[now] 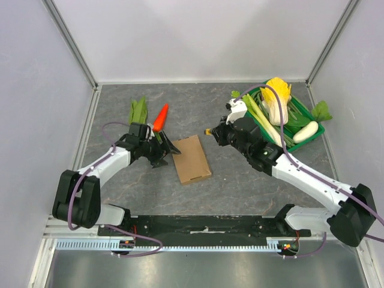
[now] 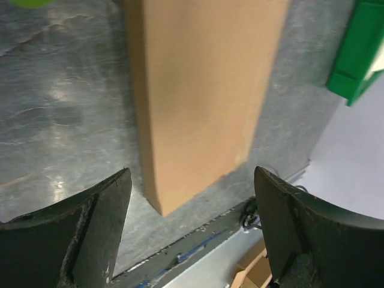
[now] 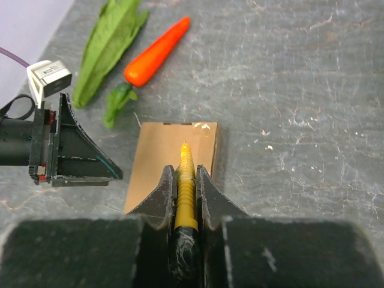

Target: Unpack the express box

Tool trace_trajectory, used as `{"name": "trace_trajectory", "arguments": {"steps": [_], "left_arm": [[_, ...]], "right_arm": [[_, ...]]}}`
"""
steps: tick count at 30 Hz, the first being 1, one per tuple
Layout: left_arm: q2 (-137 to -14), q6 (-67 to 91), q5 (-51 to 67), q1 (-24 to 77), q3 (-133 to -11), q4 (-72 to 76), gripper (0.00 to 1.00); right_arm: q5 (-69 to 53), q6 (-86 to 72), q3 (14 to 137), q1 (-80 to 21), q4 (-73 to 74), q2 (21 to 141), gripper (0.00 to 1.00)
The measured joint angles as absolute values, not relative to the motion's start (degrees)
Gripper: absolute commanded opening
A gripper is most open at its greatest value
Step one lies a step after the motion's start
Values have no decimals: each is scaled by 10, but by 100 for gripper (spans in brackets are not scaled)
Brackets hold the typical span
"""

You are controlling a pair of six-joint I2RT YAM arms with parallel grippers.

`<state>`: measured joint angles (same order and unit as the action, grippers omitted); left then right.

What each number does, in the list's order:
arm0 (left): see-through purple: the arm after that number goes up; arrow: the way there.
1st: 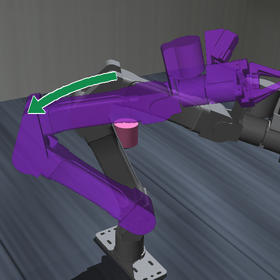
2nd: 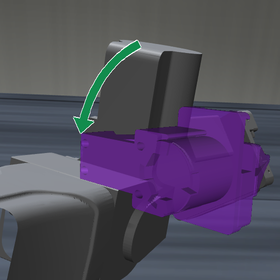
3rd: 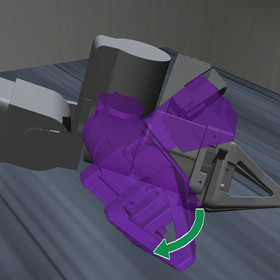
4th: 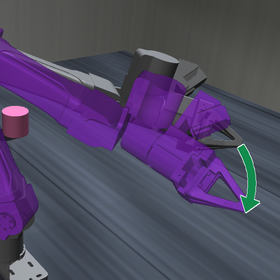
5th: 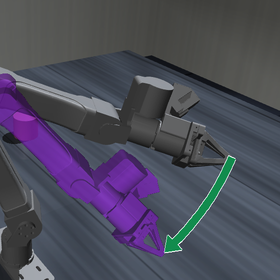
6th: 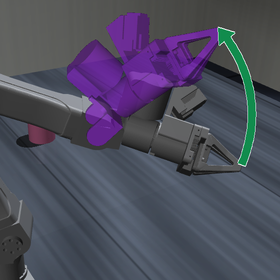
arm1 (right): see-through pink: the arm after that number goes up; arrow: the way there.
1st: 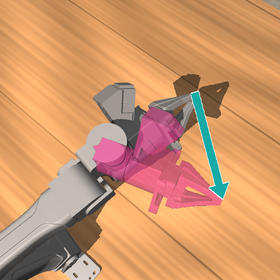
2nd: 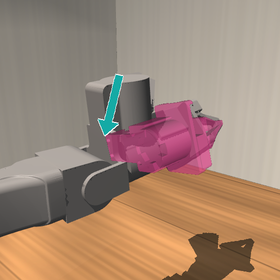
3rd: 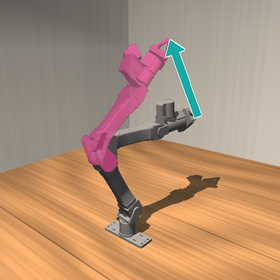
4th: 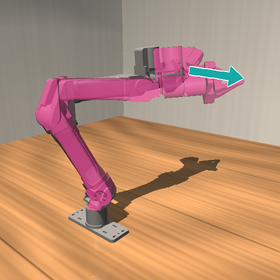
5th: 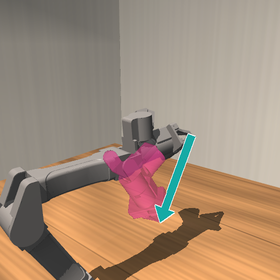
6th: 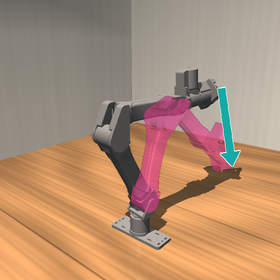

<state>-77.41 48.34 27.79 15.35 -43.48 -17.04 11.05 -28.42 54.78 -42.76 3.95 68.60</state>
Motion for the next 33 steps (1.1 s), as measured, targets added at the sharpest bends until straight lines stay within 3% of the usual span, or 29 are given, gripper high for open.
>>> {"name": "trace_trajectory", "arguments": {"steps": [16,23,33], "left_arm": [[-919,439,242,161,-460,-124,84],[-964,422,220,175,-507,-137,60],[-979,381,189,181,-538,-163,37]], "right_arm": [[147,-247,500,-445,-67,797,0],[177,-241,501,-445,-90,844,0],[182,-254,516,-445,-95,893,0]]}}
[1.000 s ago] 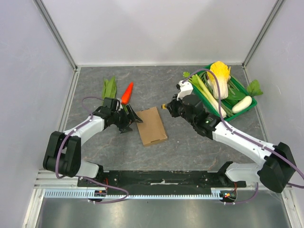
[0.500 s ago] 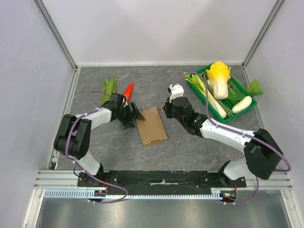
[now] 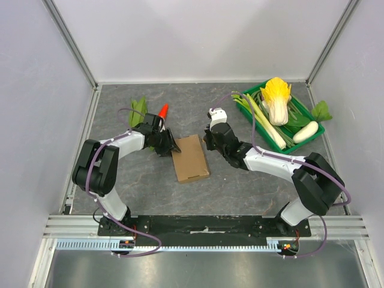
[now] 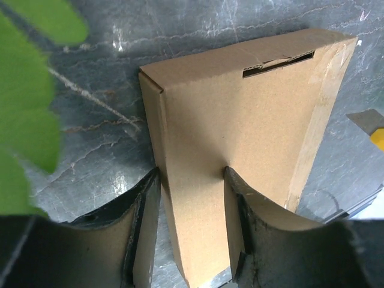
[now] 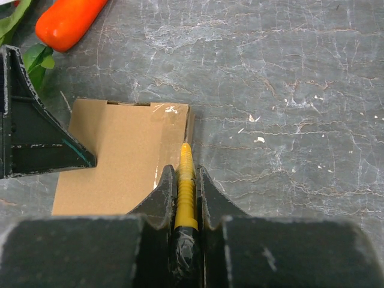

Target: Unpack the express box

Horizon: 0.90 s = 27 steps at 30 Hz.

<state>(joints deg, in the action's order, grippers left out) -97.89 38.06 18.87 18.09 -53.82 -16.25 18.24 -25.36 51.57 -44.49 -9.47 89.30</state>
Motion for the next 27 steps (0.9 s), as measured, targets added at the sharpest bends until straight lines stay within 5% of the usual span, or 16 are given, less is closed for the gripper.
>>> {"name": "trace_trajectory", "arguments": {"steps": [11,27], "left_arm": [[-1016,334,184,181,-592,-188,25],[-1023,329,180,181,-606,-203,23]], "right_arm": [[205,-279,522,-445,-115,923,0],[237,-311,562,-444,-88,933,0]]}}
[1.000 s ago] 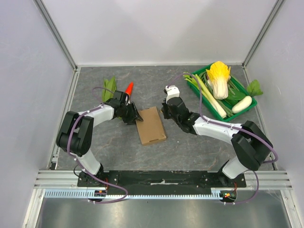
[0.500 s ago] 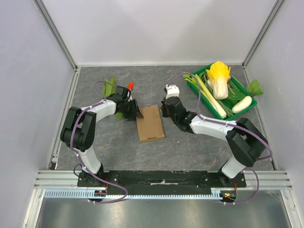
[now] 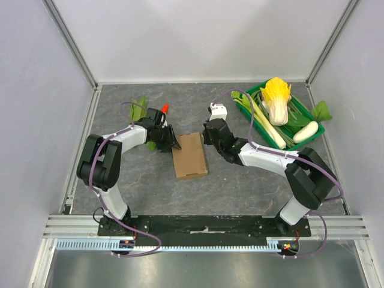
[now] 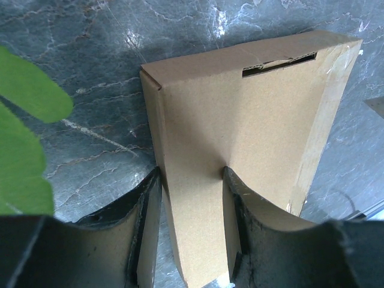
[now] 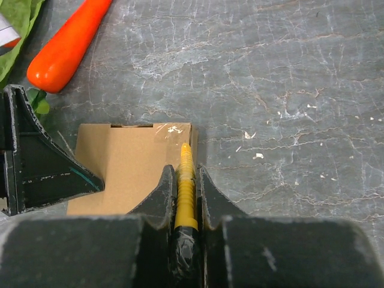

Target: Unpack the express box

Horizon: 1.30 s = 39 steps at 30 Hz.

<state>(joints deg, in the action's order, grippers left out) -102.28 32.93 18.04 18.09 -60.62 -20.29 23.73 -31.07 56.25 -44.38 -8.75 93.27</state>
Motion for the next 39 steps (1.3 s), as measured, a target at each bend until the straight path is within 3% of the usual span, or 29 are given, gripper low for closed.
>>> {"name": "trace_trajectory", "arguments": {"steps": [39], "left_arm": [[-1028,324,181,181,-616,-214,20]], "right_arm": [[229,-324,582,-436,-76,965,0]]}}
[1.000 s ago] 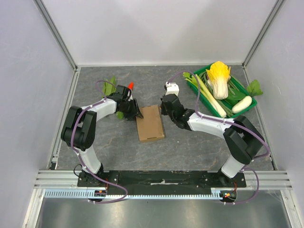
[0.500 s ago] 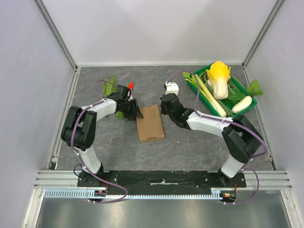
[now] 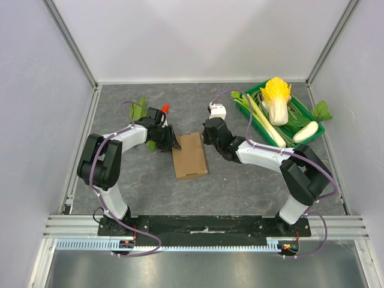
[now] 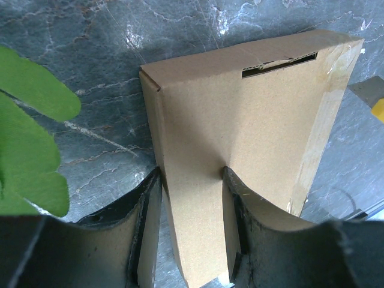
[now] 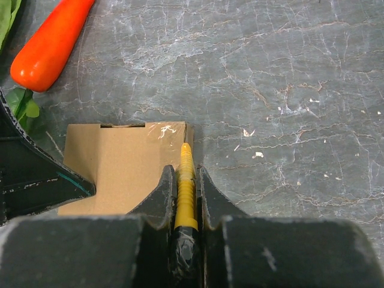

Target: Unpack the express box

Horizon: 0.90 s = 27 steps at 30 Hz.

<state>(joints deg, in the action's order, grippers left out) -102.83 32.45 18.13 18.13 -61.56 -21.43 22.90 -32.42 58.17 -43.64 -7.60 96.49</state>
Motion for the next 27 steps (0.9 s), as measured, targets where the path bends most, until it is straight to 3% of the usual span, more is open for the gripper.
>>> {"name": "trace_trajectory", "arguments": {"steps": [27], "left_arm": [[-1028,325,181,181,-616,-214,20]], "right_arm": [[227,-337,582,-436,-72,965,0]]}}
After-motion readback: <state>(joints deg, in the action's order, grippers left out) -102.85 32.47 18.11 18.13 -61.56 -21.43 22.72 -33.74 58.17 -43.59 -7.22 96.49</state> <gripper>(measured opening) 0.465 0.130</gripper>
